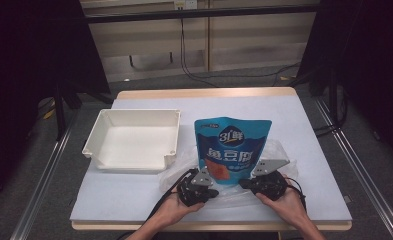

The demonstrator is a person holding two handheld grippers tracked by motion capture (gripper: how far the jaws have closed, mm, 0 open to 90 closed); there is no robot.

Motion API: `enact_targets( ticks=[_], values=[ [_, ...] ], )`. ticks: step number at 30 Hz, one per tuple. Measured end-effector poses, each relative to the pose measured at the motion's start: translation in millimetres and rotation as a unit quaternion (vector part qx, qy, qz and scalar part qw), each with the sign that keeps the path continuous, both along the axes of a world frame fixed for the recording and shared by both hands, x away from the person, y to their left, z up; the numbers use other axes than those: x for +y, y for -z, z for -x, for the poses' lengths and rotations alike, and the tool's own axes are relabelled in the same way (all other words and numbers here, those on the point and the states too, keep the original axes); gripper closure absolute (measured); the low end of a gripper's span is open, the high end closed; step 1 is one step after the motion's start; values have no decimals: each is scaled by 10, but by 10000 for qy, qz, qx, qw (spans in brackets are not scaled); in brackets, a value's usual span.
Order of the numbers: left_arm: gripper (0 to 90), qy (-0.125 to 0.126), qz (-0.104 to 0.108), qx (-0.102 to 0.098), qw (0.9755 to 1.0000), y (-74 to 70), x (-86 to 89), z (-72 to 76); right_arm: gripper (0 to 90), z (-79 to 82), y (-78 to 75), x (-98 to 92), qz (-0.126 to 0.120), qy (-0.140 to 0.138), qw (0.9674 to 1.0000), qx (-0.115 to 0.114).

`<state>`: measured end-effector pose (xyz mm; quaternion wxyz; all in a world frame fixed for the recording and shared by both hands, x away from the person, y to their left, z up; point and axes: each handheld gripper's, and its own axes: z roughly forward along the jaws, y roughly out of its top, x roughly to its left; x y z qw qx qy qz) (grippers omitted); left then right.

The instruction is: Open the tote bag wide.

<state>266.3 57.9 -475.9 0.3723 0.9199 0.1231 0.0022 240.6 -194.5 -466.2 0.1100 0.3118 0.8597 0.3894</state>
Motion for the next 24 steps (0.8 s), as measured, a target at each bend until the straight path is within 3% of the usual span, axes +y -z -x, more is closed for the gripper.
enact_targets(
  ticks=[5, 6, 8, 10, 13, 17, 18, 21, 22, 23, 24],
  values=[
    [900, 12, -36, 123, 9999, -7, -24, -20, 884, -20, -1, 132, -36, -134, 9999, -74],
    [900, 56, -109, 21, 9999, -13, -33, -19, 879, -39, 11, 151, -1, -155, 9999, -64],
    [900, 72, -133, 79, 9999, -25, -41, -20, 878, -61, 60, 176, 46, -203, 9998, 41],
    [900, 99, -16, 90, 9999, -9, -44, -35, 885, -80, 134, 201, 212, -208, 9994, 153],
    [900, -43, 59, 91, 9999, 5, -65, -55, 900, -87, 138, 186, 74, -217, 9992, 332],
    [900, -106, 127, 113, 9998, 21, -78, -93, 900, 4, 134, 147, 34, -446, 9981, 432],
    [900, -33, 85, 41, 9999, 19, -76, -106, 900, 29, 133, 137, -4, -494, 9977, 471],
    [900, -205, 134, 110, 9996, 26, -92, -107, 900, 87, 132, 117, -17, -572, 9972, 479],
    [900, -180, -77, 67, 9998, -2, -90, -119, 900, 106, 129, 112, 10, -573, 9971, 492],
    [900, -291, 138, 39, 9995, 29, -112, -103, 900, 120, 128, 105, -12, -624, 9967, 512],
    [900, -238, 60, -47, 9997, 26, -109, -112, 900, 138, 128, 96, -29, -636, 9966, 521]
  ],
)
